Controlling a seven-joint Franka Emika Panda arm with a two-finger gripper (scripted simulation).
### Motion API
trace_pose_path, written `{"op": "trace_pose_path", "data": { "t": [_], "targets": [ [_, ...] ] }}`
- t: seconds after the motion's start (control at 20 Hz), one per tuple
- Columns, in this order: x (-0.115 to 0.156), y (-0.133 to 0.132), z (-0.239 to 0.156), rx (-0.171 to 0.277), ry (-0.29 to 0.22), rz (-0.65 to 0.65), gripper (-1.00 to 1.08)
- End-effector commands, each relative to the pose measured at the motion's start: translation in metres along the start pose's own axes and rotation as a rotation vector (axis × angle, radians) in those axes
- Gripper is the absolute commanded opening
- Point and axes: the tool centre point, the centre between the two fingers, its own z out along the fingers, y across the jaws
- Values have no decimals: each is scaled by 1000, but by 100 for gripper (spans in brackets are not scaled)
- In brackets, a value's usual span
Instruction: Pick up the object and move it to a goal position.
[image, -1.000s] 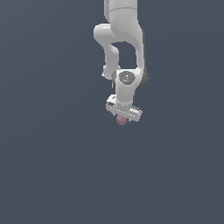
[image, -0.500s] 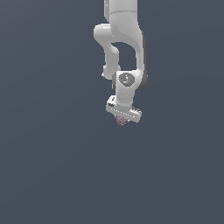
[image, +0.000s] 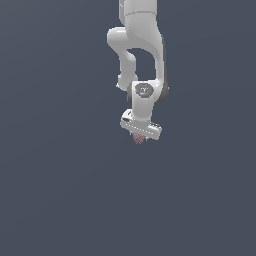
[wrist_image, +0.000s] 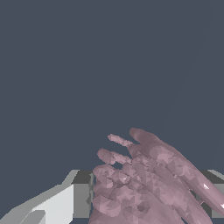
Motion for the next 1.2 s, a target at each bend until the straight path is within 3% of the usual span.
{"op": "trace_pose_path", "data": {
  "t": [0.0, 0.35, 1.15],
  "targets": [
    [6, 1, -4, 9, 12, -4, -100],
    [37, 5, -26, 62, 82, -33, -100],
    [128, 21, -110, 242, 307, -129, -100]
  ]
}}
